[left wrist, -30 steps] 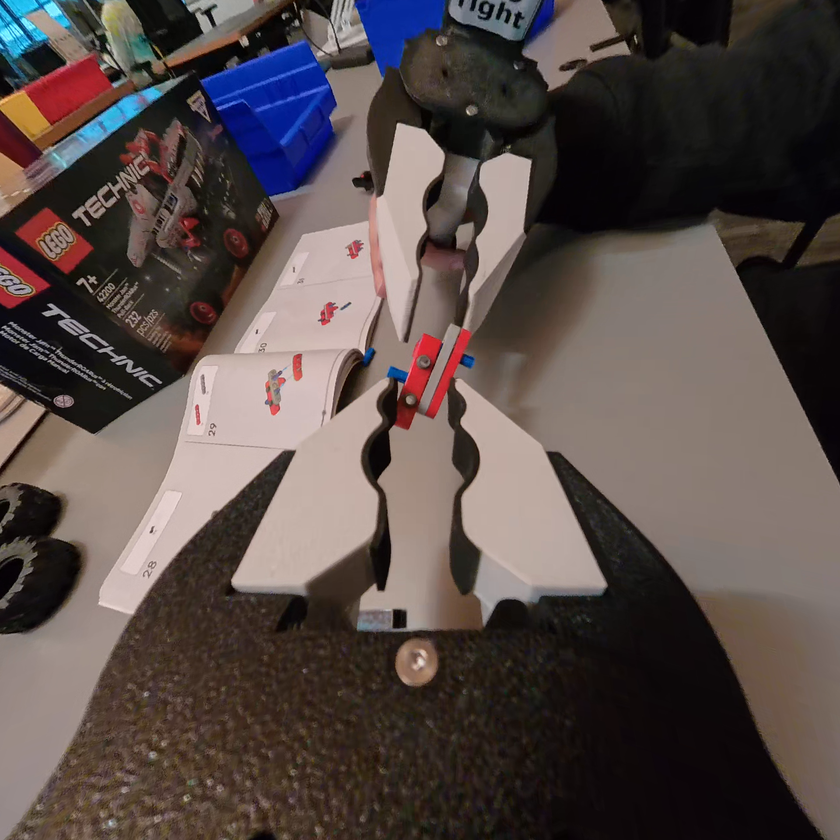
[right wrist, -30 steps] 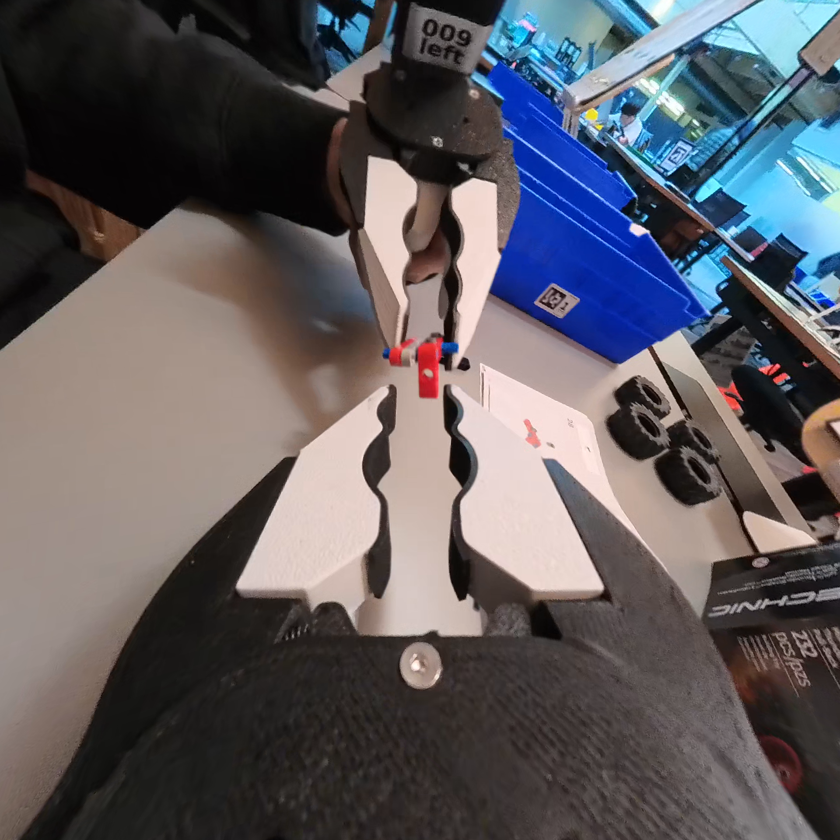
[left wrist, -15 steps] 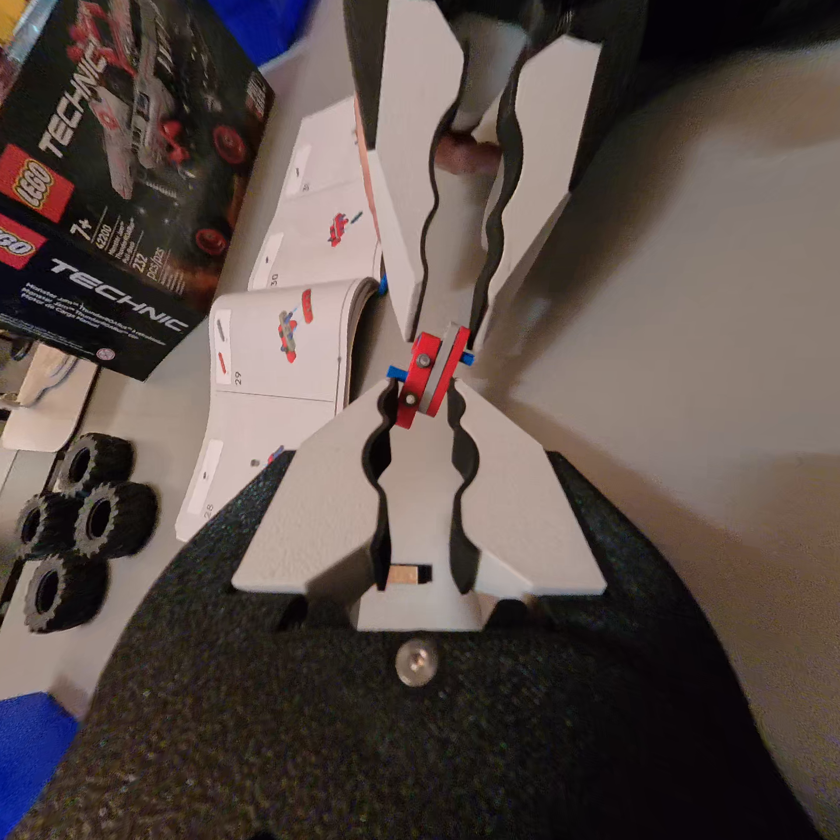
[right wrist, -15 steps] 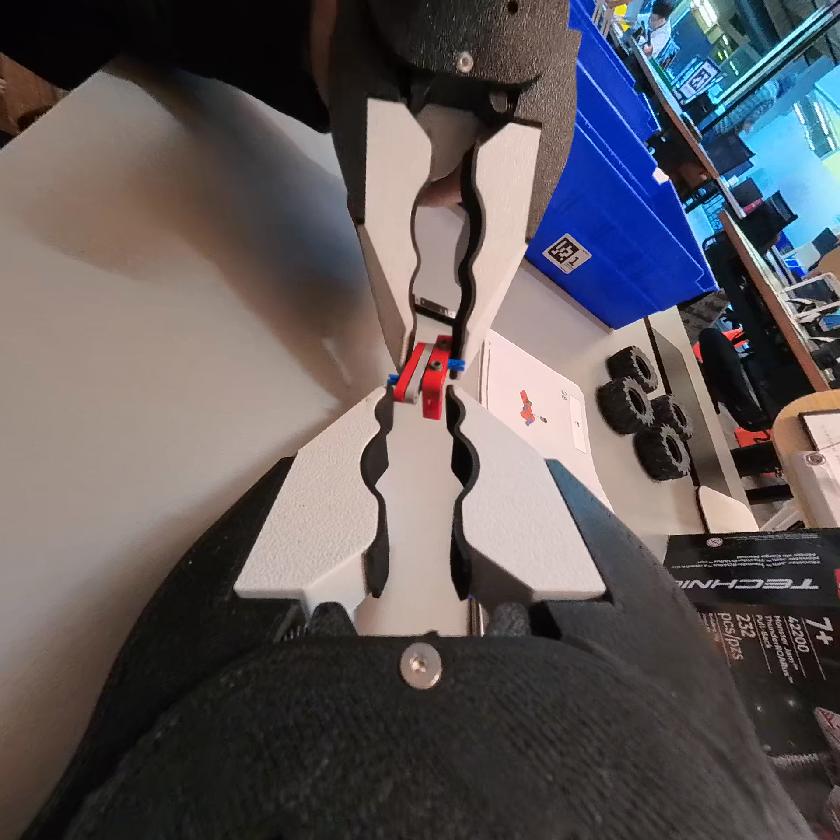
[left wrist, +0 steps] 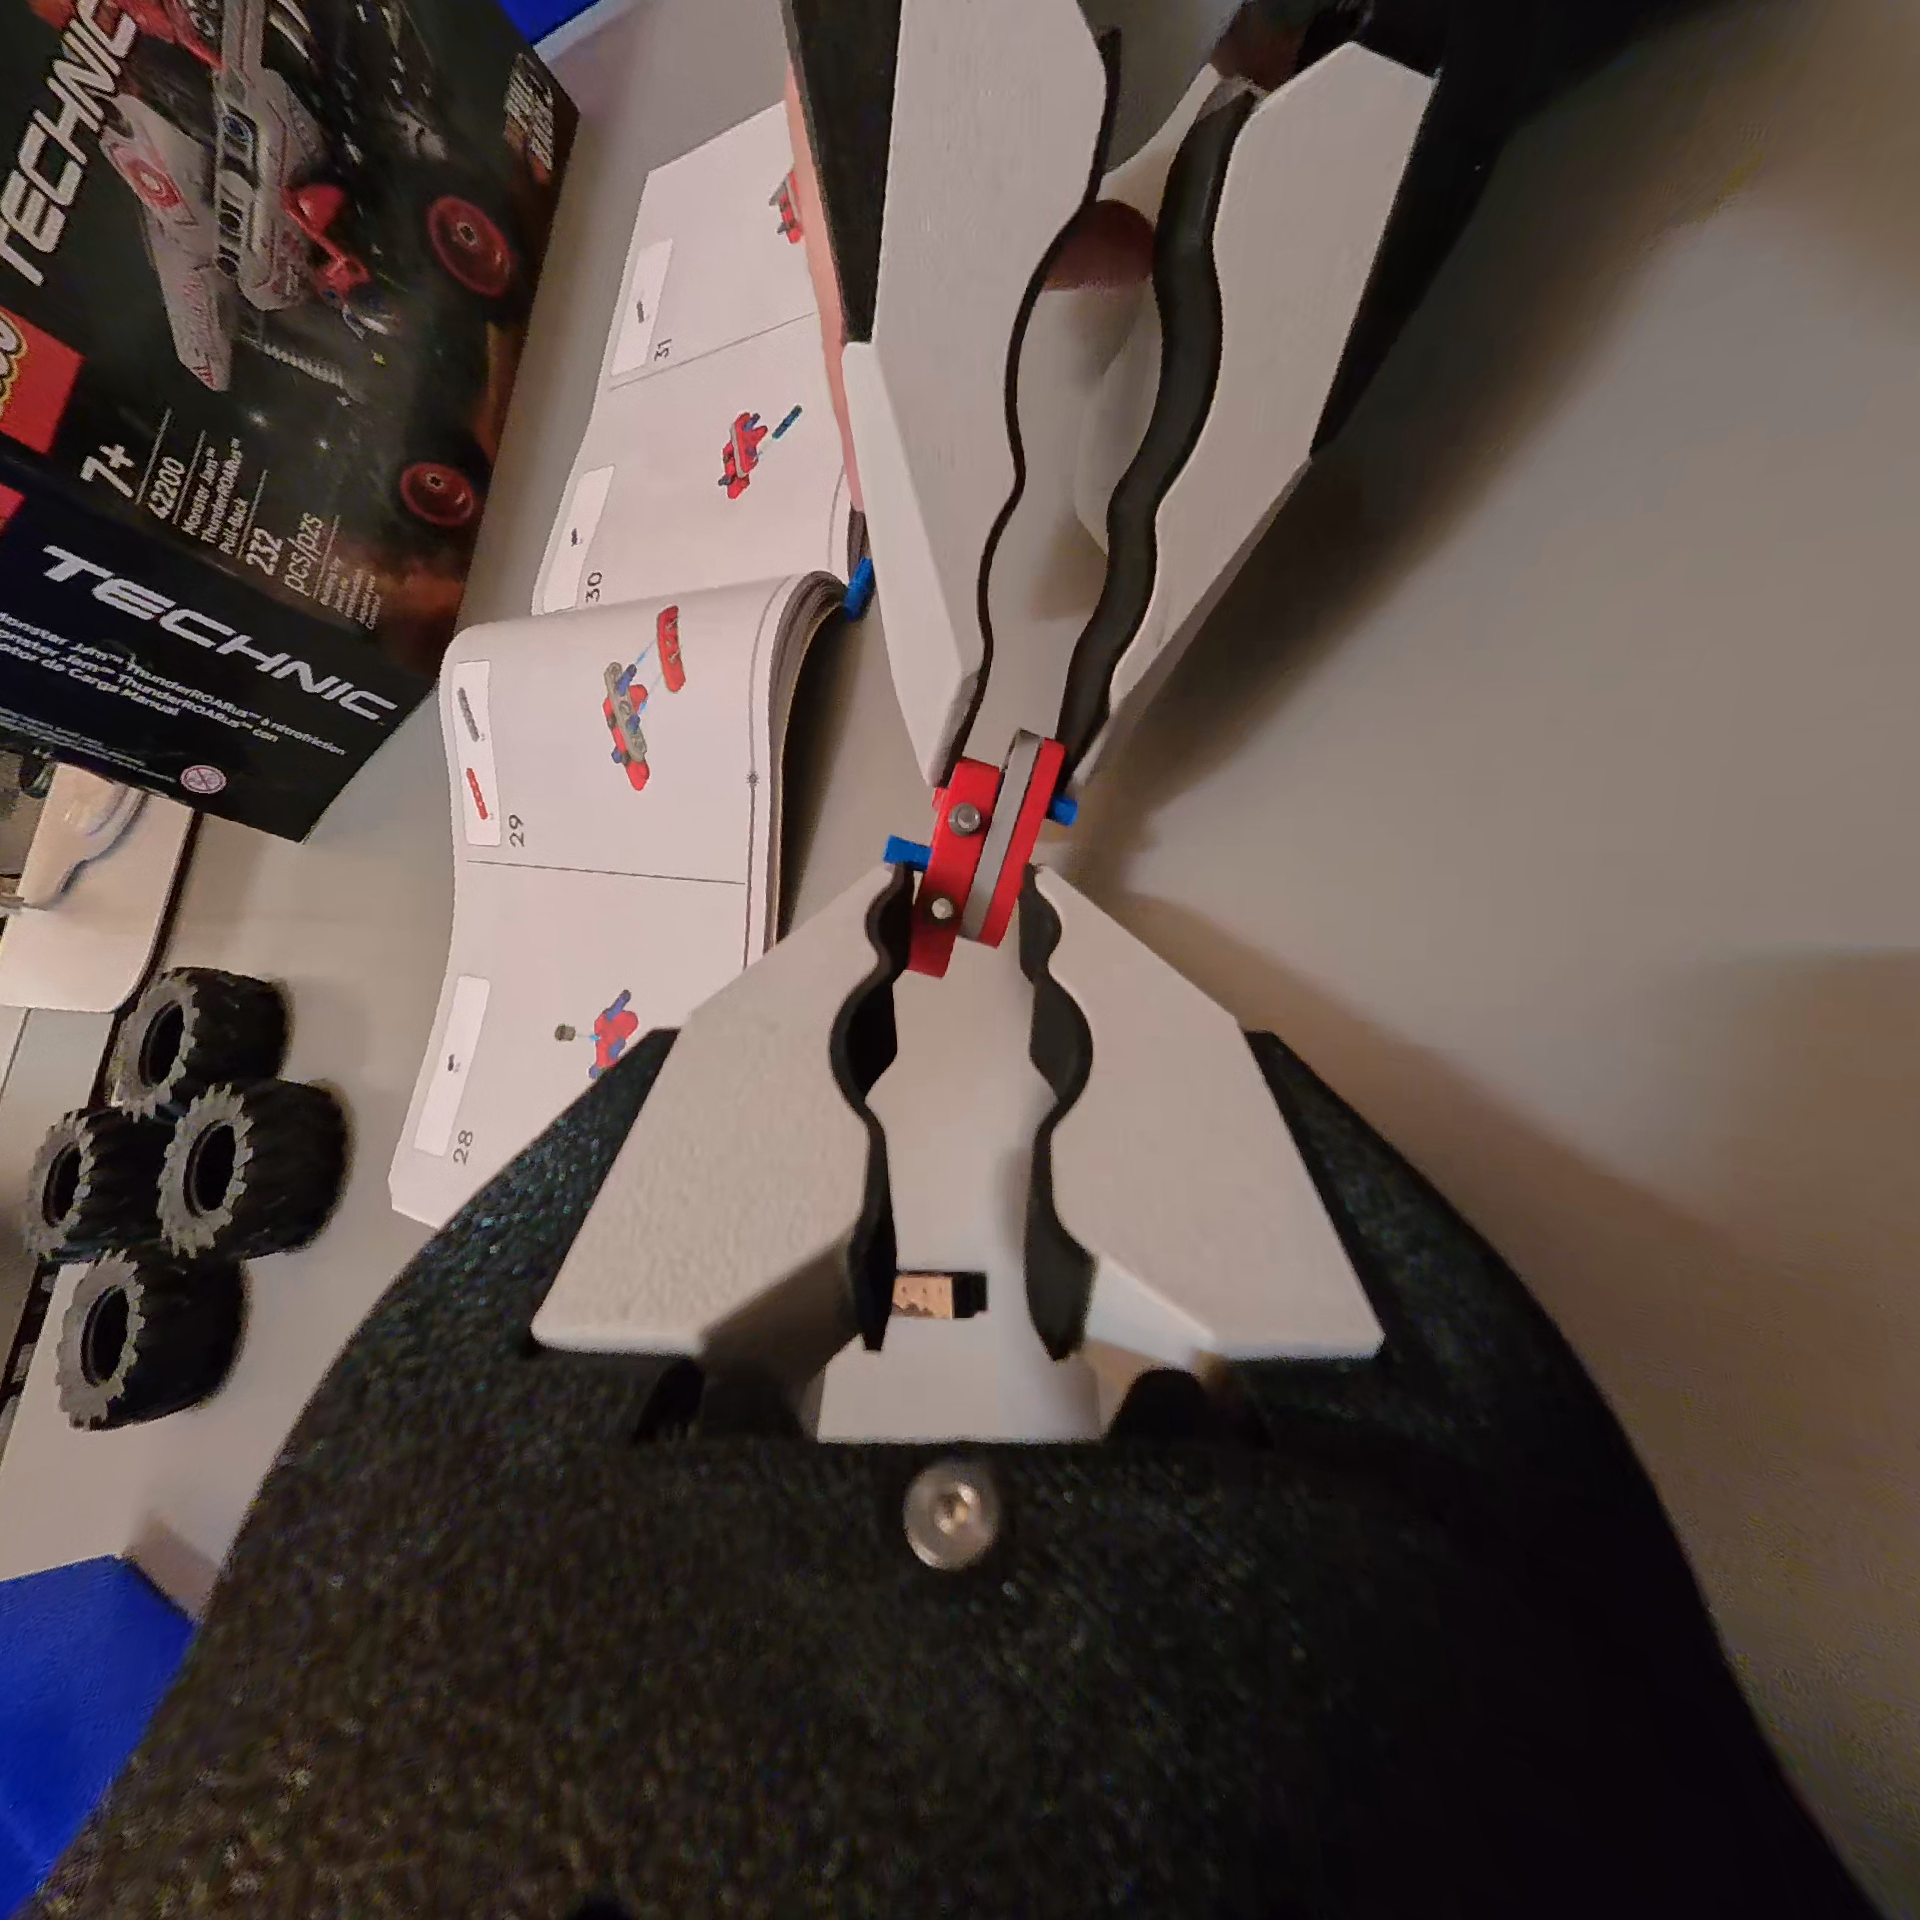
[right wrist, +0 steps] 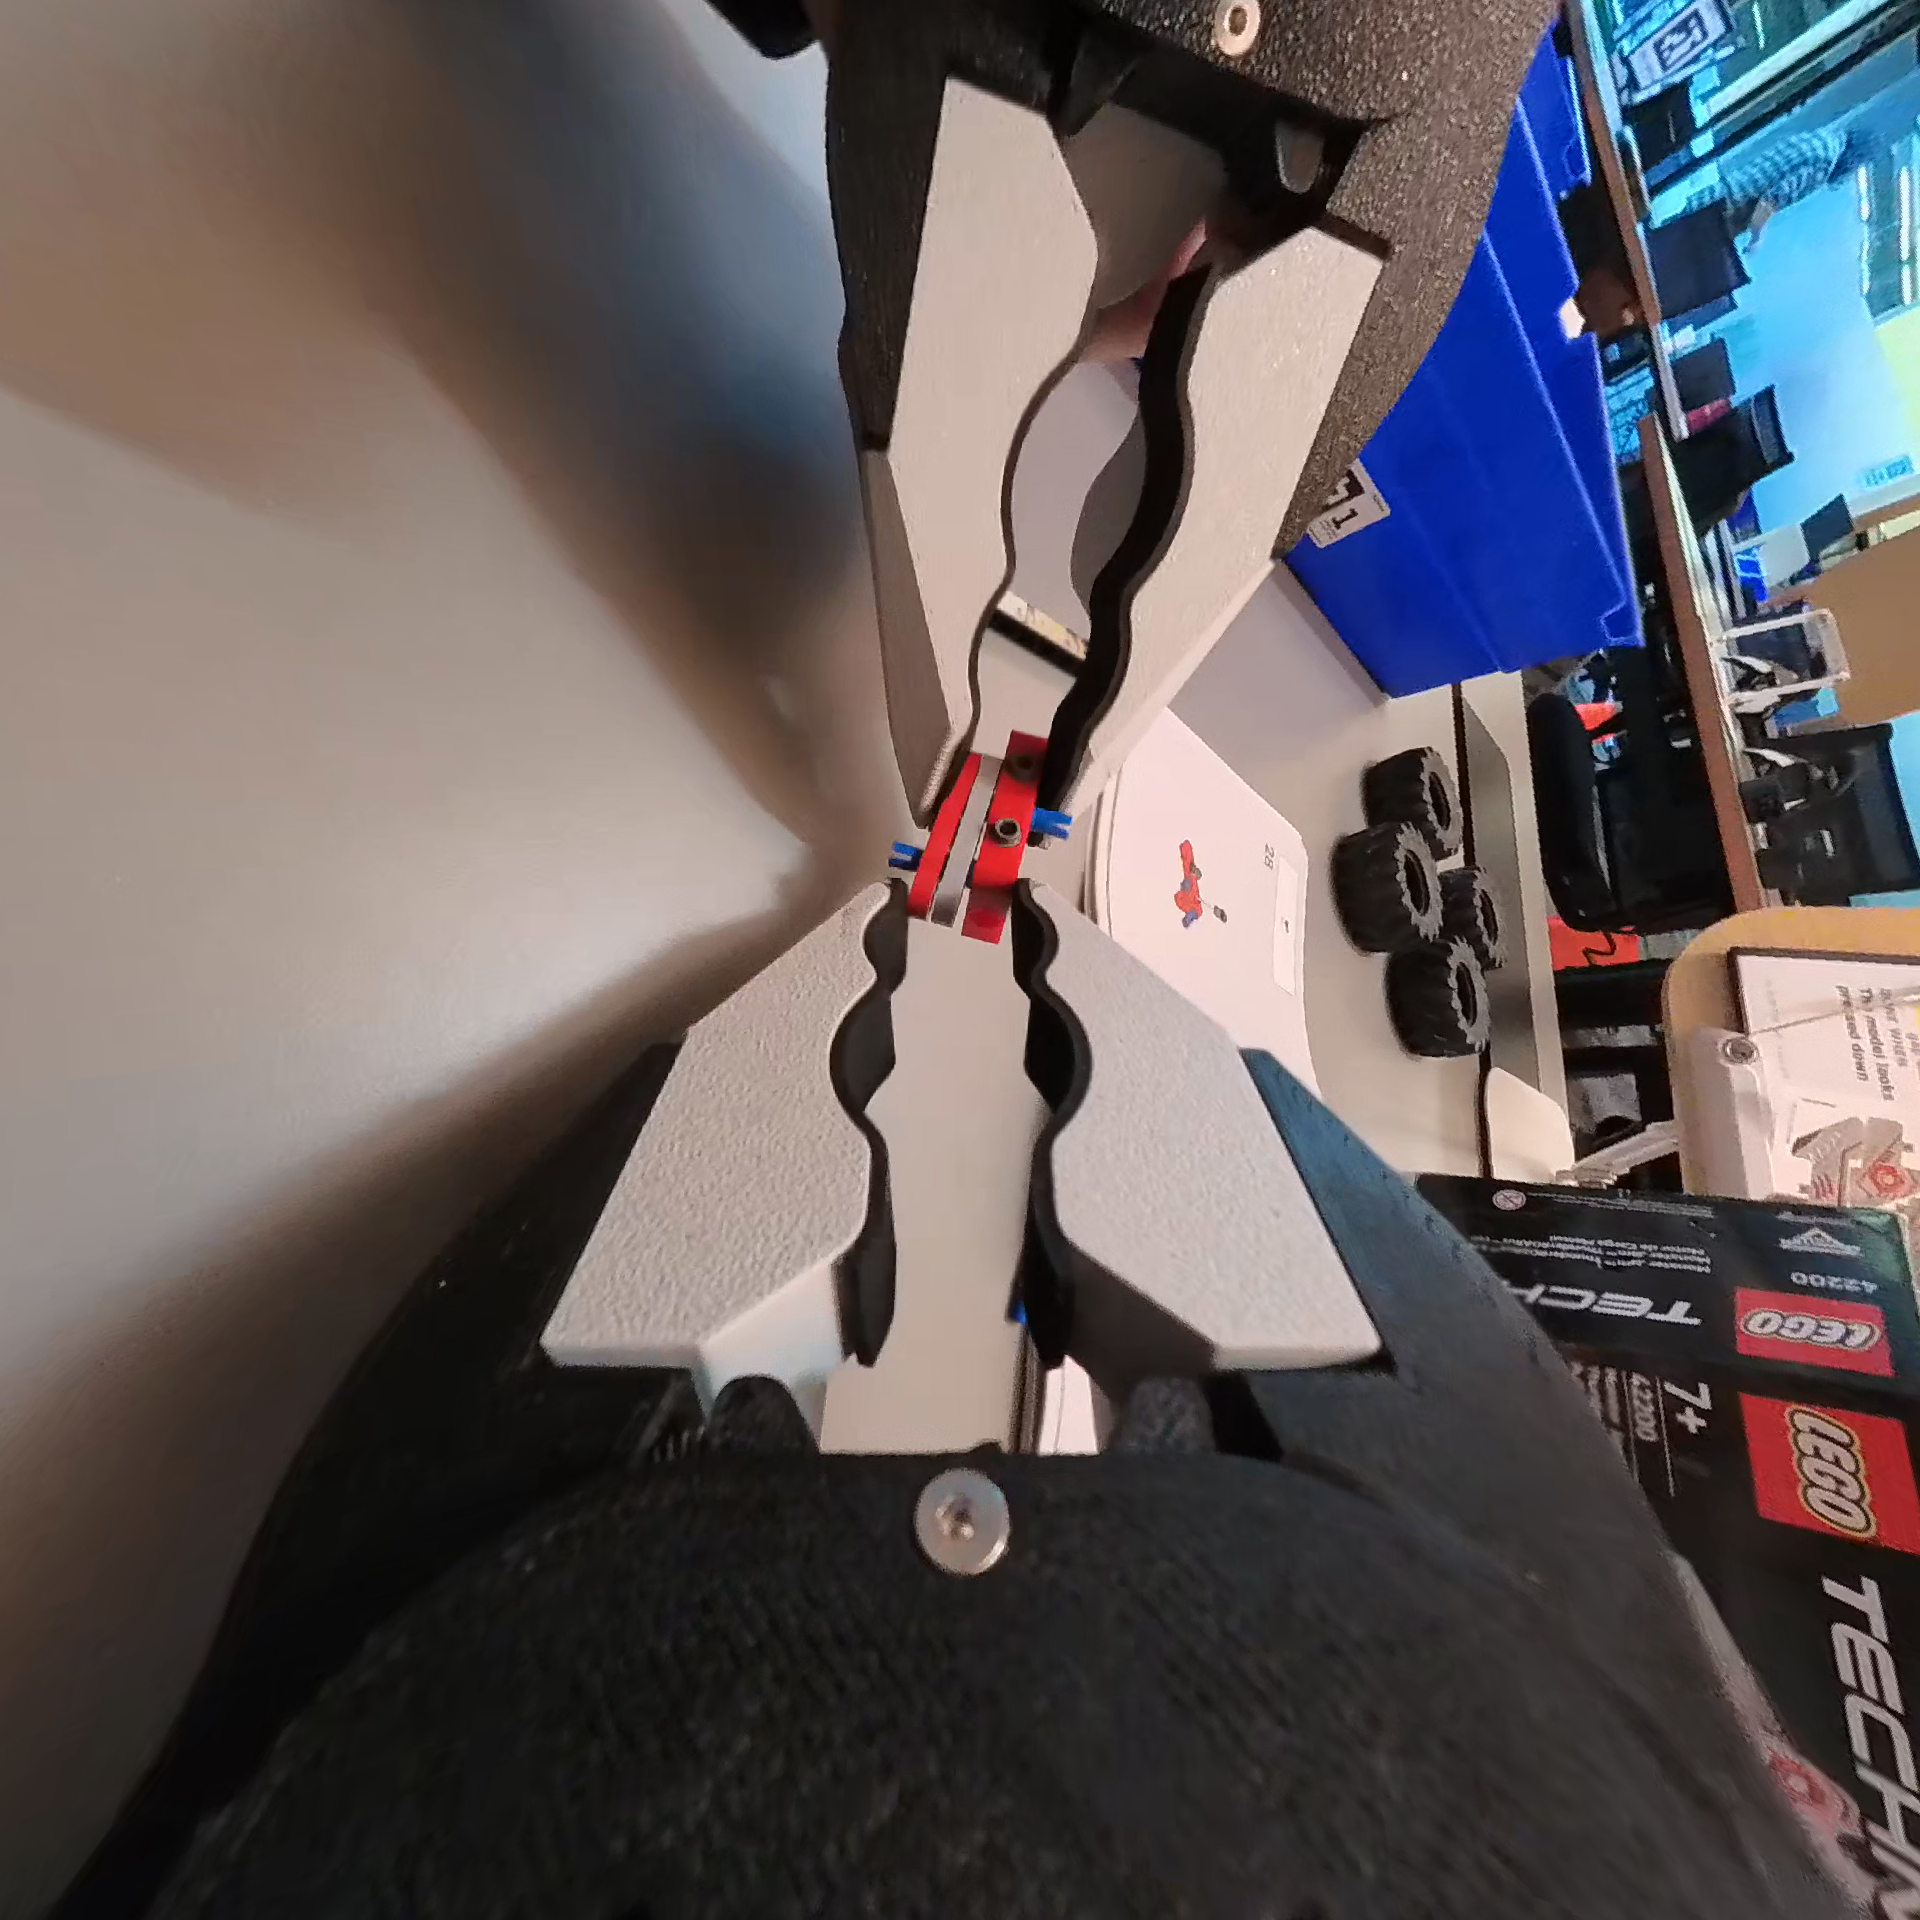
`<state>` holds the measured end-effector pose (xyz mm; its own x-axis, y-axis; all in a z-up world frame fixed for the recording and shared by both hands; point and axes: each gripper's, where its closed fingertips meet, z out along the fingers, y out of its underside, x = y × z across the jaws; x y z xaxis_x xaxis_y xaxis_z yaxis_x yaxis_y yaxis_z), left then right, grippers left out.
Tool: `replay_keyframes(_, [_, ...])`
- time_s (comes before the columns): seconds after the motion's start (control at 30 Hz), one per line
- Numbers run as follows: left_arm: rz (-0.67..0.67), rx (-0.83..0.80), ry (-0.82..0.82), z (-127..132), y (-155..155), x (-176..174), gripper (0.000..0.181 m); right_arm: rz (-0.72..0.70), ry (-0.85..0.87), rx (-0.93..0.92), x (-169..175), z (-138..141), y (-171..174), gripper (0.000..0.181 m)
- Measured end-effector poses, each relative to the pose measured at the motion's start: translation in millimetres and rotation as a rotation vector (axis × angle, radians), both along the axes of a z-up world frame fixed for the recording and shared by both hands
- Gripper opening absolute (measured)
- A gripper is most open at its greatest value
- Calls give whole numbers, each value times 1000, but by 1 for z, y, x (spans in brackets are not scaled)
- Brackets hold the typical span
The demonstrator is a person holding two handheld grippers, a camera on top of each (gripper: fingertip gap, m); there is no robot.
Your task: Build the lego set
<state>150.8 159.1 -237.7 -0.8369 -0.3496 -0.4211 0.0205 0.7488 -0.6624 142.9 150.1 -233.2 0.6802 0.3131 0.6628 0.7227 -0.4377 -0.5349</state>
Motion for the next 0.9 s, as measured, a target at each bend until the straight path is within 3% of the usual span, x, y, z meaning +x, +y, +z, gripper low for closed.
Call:
replay_keyframes(0.5, [36,-46,-26,3,-2,7,17,-69,29,16,7,3,-1,15])
replay_keyframes(0.73, [20,-124,-8,13,-2,4,17,-16,197,141,3,17,-1,14])
replay_keyframes(0.9, [-6,-123,-4,12,-2,1,17,1,146,168,3,20,0,24])
